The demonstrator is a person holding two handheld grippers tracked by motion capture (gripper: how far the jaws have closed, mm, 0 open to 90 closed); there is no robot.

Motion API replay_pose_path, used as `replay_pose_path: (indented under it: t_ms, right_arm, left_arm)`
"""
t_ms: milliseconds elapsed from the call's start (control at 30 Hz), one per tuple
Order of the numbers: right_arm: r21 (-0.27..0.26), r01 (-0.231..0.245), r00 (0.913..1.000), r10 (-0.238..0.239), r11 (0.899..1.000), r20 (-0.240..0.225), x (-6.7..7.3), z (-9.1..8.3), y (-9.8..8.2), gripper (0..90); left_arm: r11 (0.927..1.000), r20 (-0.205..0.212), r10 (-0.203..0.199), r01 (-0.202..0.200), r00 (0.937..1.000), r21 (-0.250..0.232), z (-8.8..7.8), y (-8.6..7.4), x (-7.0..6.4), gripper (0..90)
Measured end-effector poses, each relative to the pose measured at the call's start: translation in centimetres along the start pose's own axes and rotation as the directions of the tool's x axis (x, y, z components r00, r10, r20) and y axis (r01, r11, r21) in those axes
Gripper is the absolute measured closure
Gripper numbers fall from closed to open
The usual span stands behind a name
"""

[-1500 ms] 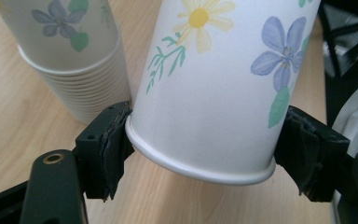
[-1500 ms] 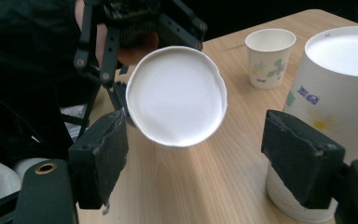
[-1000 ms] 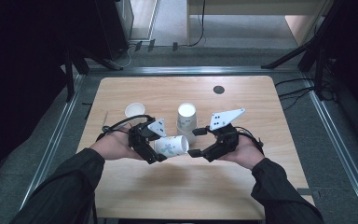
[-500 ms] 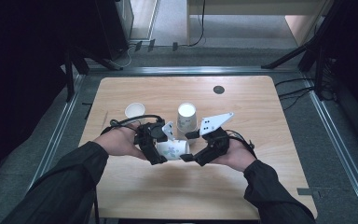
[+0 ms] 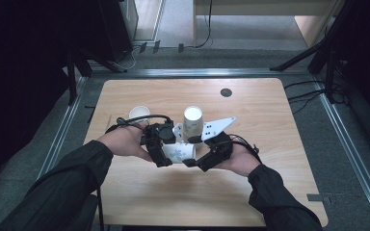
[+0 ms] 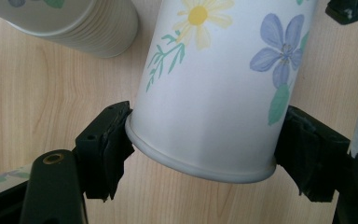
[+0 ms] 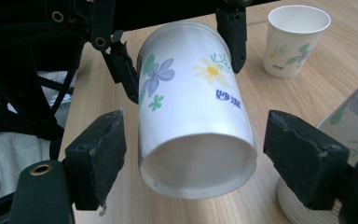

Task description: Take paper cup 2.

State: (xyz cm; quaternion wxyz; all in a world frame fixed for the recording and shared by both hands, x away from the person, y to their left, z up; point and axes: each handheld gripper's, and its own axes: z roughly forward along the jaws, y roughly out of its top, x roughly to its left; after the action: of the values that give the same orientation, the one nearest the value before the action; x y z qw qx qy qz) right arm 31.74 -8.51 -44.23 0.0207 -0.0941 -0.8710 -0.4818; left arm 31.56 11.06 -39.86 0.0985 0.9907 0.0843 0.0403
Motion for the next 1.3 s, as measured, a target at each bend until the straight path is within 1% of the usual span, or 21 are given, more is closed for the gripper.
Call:
replay_pose_path:
  t_ms: [100, 167, 300, 333, 367, 600, 733, 767, 800, 867, 933, 1033, 1167, 1300]
  right_arm:
    - [0.007, -0.001, 1.0000, 0.001, 1.000, 0.001, 0.1, 0.2, 0.1, 21.7]
    - [0.009, 0.009, 0.9999, -0.009, 1.000, -0.004, 0.1, 0.3, 0.2, 22.0]
    - [0.025, 0.010, 0.9999, -0.010, 1.000, -0.002, 0.1, 0.6, 0.2, 24.1]
    - [0.026, 0.017, 0.9998, -0.017, 1.000, 0.000, 0.1, 0.6, 0.1, 24.5]
    - [0.032, 0.011, 0.9999, -0.011, 0.999, -0.005, 0.1, 0.7, 0.1, 25.0]
    - [0.068, 0.020, 0.9998, -0.020, 0.998, 0.008, 0.0, 0.8, 0.5, 27.1]
    - [0.086, 0.020, 0.9997, -0.021, 0.996, 0.011, 0.0, 0.7, 0.8, 27.6]
    - [0.091, 0.010, 0.9999, -0.010, 0.996, 0.006, 0.0, 0.7, 0.8, 27.9]
    - [0.092, 0.009, 0.9999, -0.009, 0.996, 0.006, 0.0, 0.7, 0.9, 28.1]
    - [0.093, 0.024, 0.9997, -0.025, 0.995, 0.006, 0.0, 0.8, 1.0, 28.8]
    - [0.100, 0.025, 0.9997, -0.026, 0.995, 0.004, 0.1, 0.9, 1.0, 29.5]
    - [0.112, 0.032, 0.9993, -0.034, 0.993, 0.014, 0.1, 1.0, 1.0, 31.7]
    - [0.113, 0.035, 0.9992, -0.038, 0.993, 0.017, 0.1, 1.1, 0.9, 33.3]
    - [0.114, 0.036, 0.9991, -0.038, 0.993, 0.016, 0.1, 1.1, 0.9, 34.1]
  left_arm:
    - [1.0000, 0.000, 0.006, -0.006, 1.0000, 0.007, 0.0, 0.2, -0.1, 23.8]
    - [0.9995, -0.011, 0.017, -0.017, 0.9998, 0.025, 0.0, 0.3, -0.1, 23.8]
    - [0.9993, -0.007, 0.019, -0.018, 0.9998, 0.033, 0.0, 0.4, -0.2, 23.8]
    - [0.9993, -0.009, 0.019, -0.019, 0.9998, 0.033, 0.0, 0.4, -0.2, 23.8]
    - [0.9993, -0.009, 0.018, -0.018, 0.9998, 0.033, 0.0, 0.5, -0.1, 23.8]
    - [0.9990, -0.013, 0.007, -0.006, 0.9999, 0.044, 0.1, 0.5, -0.1, 23.8]
    - [0.9991, -0.013, 0.008, -0.008, 0.9999, 0.042, 0.2, 0.6, -0.1, 23.7]
    - [0.9992, -0.012, 0.007, -0.006, 0.9999, 0.039, 0.2, 0.6, -0.1, 23.8]
    - [0.9993, -0.012, 0.005, -0.005, 0.9999, 0.038, 0.2, 0.6, -0.1, 23.7]
    - [0.9993, -0.014, 0.005, -0.004, 0.9999, 0.038, 0.2, 0.7, -0.1, 23.8]
    - [0.9993, -0.014, 0.006, -0.005, 0.9999, 0.037, 0.2, 0.7, -0.1, 23.7]
    - [0.9993, -0.011, 0.009, -0.008, 0.9999, 0.036, 0.2, 0.7, -0.1, 23.7]
    - [0.9993, -0.012, 0.005, -0.005, 0.9999, 0.036, 0.2, 0.7, -0.2, 23.8]
    - [0.9995, -0.011, 0.010, -0.010, 0.9999, 0.032, 0.3, 0.5, -0.1, 23.8]
